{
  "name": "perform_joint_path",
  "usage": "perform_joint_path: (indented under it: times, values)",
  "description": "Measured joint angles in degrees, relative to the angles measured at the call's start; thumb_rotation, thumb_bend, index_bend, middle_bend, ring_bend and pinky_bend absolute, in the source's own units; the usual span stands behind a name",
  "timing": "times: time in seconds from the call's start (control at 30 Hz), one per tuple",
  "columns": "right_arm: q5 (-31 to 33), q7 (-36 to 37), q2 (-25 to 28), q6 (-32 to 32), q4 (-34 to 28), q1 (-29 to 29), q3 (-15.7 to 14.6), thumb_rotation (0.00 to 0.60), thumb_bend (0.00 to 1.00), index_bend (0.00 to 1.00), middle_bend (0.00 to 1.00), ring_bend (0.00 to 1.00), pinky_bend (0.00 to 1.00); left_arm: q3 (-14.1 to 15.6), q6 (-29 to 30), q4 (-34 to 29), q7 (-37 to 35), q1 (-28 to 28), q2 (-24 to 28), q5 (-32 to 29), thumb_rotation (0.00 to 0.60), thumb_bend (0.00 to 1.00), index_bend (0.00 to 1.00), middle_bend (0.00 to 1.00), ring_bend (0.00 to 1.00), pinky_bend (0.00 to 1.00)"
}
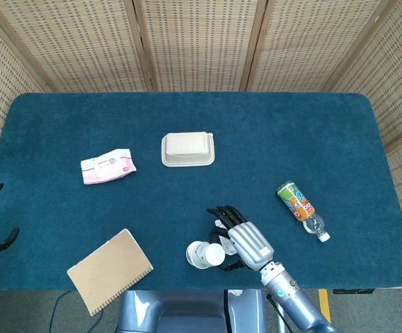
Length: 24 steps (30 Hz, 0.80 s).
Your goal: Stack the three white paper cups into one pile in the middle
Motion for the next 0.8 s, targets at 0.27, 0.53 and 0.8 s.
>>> perform_joint_path:
  times: [0.27,0.53,0.8]
  values:
    - [2.6,-2.5,-3.9,-0.6,2.1,1.8,1.5,0.6,0.17,0.55,0.16,0.01,0.0,0.0,0.0,0.3,-0.9,0.1,0.2,0.5,0.6,0.3,0.08,0.0,0.0,0.02]
    - [4.6,-5.6,-5.5,-0.1,2.0,2.8,1.6,0.6,0.1,0.33,0.08,0.0,0.0,-0.1,-0.1,0.3,-1.2,0.2,0.2,0.6,0.6,0.3,0.08,0.0,0.0,0.02]
    - [4.8,-6.2,-4.0,0.9,1.0,2.4,0.7,0.6,0.09,0.29,0.06,0.0,0.0,-0.2,-0.1,0.3,-1.1,0.3,0.2,0.7,0.6,0.3,0.08,0.0,0.0,0.02]
